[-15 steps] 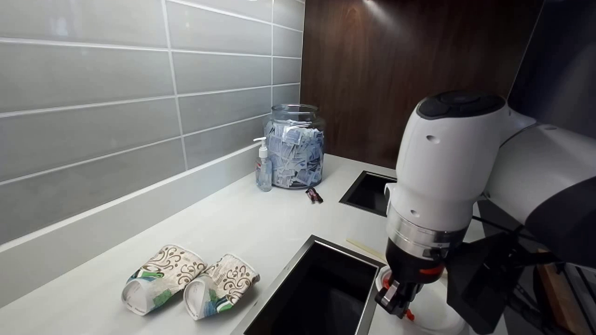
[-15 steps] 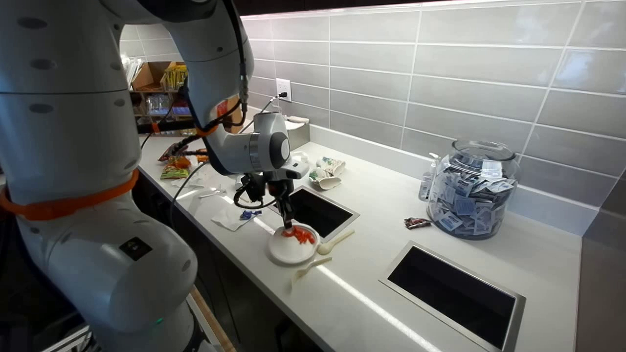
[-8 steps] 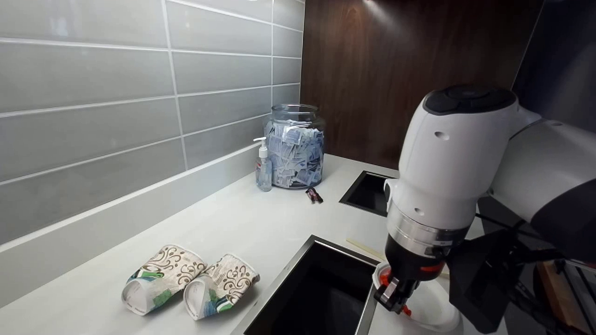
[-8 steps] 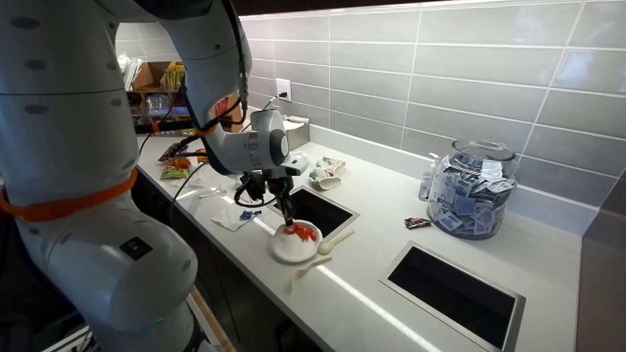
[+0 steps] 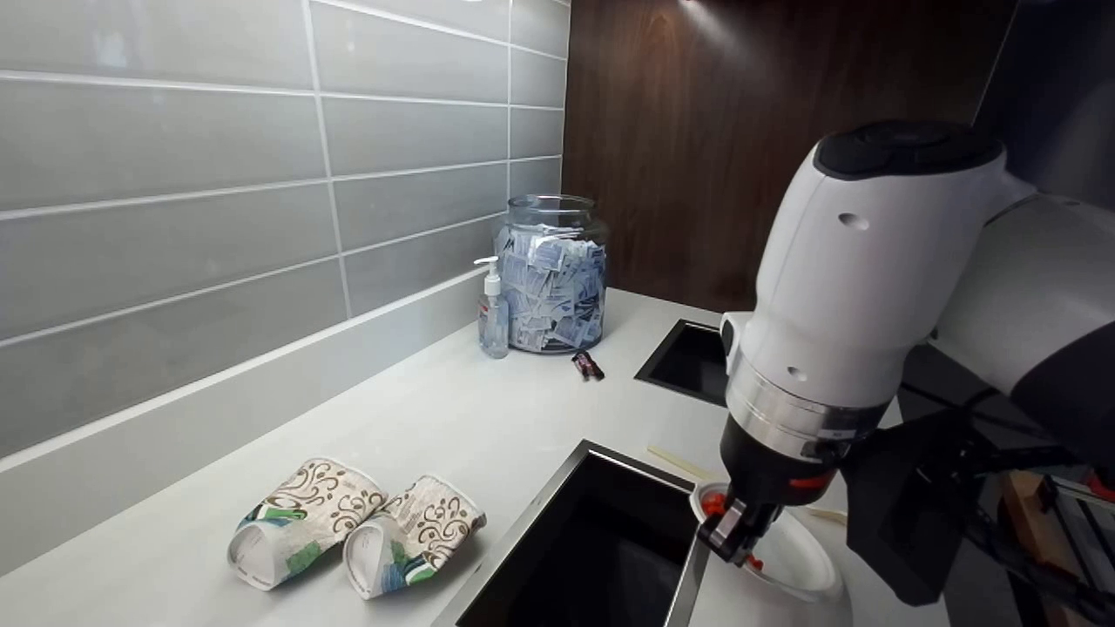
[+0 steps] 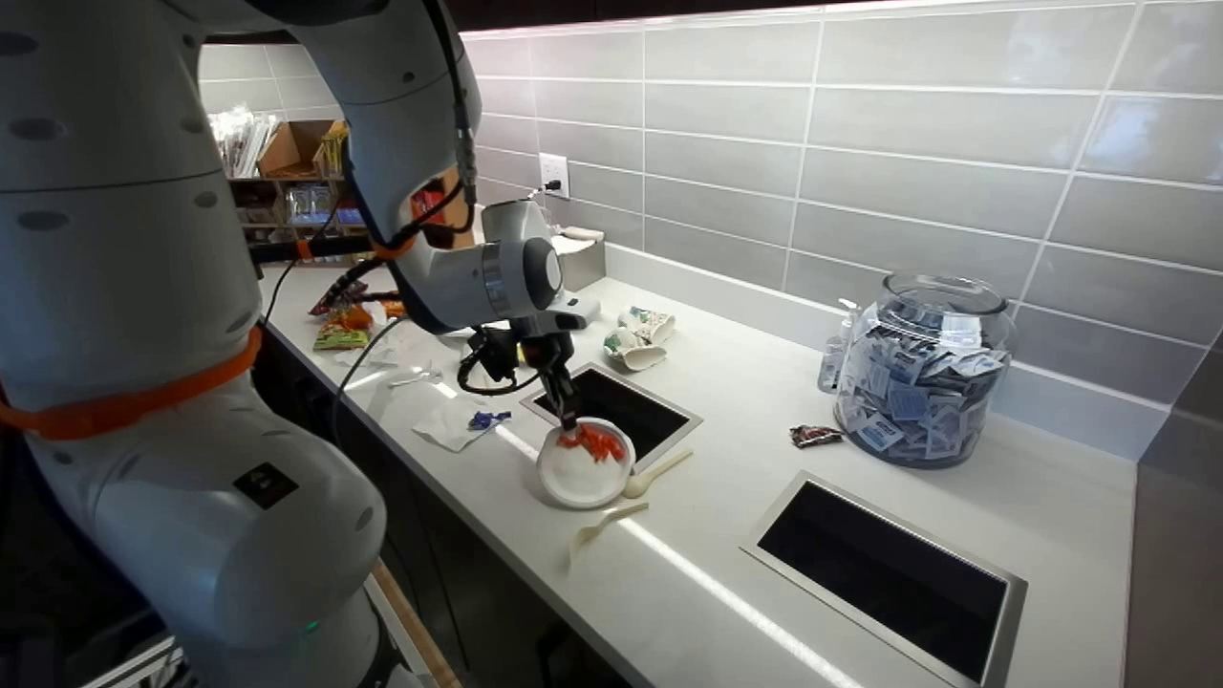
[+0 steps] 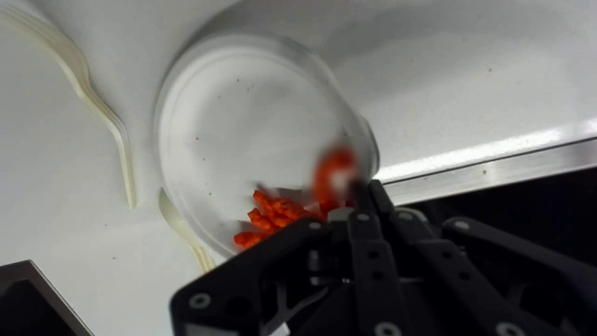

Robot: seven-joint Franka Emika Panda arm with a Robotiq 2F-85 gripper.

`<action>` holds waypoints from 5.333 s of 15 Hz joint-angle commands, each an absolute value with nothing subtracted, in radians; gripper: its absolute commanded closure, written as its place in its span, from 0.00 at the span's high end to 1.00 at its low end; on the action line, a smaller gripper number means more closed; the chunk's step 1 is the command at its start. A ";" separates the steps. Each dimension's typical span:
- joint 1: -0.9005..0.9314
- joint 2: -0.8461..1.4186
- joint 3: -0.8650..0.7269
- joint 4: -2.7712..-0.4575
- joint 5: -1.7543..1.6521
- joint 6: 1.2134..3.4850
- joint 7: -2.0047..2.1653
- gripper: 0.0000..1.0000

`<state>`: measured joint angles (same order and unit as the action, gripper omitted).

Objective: Empty the contents on the plate into the bin

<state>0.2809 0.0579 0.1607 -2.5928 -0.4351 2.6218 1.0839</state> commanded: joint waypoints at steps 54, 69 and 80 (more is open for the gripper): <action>0.262 0.039 0.236 -2.453 -0.670 2.636 1.101 0.01; 0.265 0.089 0.207 -2.436 -0.736 2.795 1.096 0.01; 0.262 0.082 0.206 -2.449 -0.723 2.844 1.092 0.01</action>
